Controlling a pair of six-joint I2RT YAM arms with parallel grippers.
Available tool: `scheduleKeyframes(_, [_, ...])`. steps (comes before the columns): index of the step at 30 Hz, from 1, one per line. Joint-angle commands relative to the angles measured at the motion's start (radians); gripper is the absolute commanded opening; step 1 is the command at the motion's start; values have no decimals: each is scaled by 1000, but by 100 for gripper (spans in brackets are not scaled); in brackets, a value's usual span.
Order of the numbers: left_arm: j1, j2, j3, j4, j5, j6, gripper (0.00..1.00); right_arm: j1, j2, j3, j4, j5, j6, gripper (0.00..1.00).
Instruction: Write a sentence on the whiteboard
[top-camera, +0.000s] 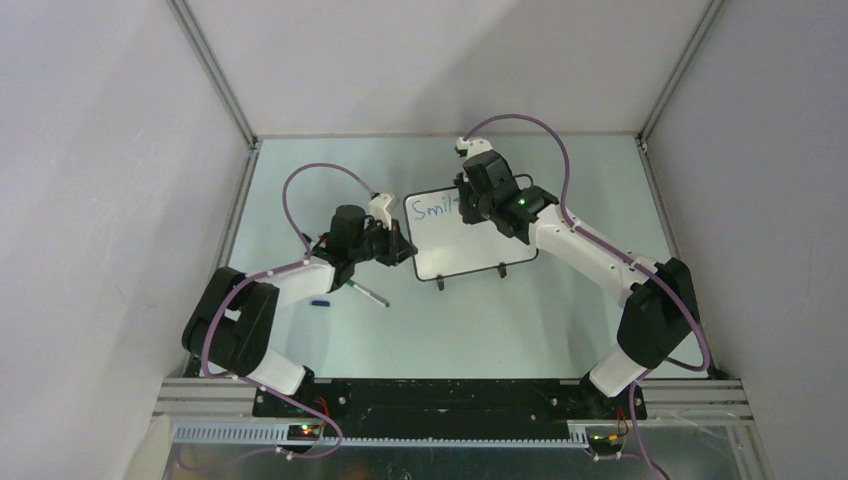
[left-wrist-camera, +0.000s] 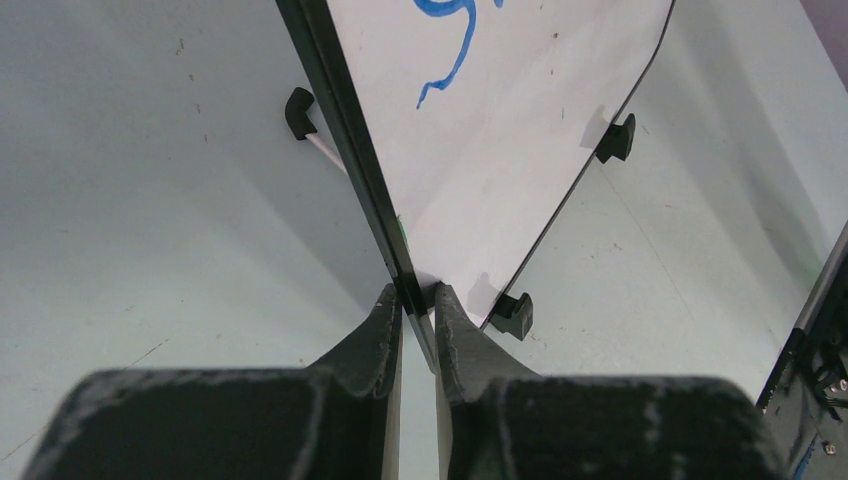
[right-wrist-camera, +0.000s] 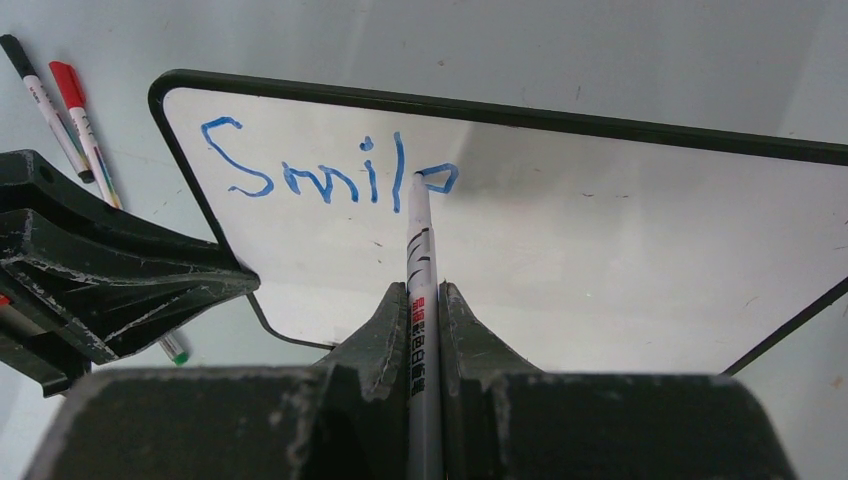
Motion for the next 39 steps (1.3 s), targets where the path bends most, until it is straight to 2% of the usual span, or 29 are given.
scheduleKeyframes(1, [-23,-11,25,-59,-9,57,0,4,14,41,-10,6,-4,0])
scheduleKeyframes(39, [-23,-17,23,-62,-14,59,0,0,-28,0,-58,76,10,0])
